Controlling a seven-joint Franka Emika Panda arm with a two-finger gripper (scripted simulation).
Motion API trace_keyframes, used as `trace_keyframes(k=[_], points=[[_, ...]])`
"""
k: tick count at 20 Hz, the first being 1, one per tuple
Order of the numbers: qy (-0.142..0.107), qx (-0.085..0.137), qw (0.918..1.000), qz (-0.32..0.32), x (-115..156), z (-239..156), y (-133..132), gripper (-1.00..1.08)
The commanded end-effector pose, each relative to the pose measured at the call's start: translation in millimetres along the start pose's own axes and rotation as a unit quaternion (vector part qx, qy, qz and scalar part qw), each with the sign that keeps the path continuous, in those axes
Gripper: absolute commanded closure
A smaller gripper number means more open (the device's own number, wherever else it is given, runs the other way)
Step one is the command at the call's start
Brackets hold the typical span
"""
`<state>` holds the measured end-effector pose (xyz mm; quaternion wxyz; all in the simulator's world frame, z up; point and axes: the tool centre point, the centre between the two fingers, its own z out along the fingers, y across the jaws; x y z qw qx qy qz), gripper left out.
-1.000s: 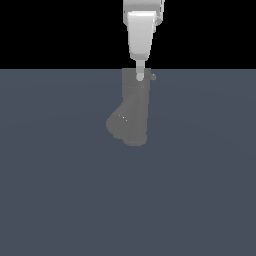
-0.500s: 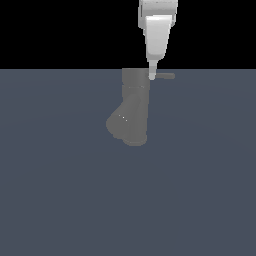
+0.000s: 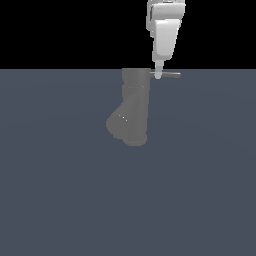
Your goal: Turn on the faucet by rotating a designated handle.
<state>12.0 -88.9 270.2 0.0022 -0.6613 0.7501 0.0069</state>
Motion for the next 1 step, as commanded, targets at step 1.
trace_keyframes(k=[1], points=[[0.006,0.004,0.9993,0.037,50.2,-1.0,-3.9,1.08]])
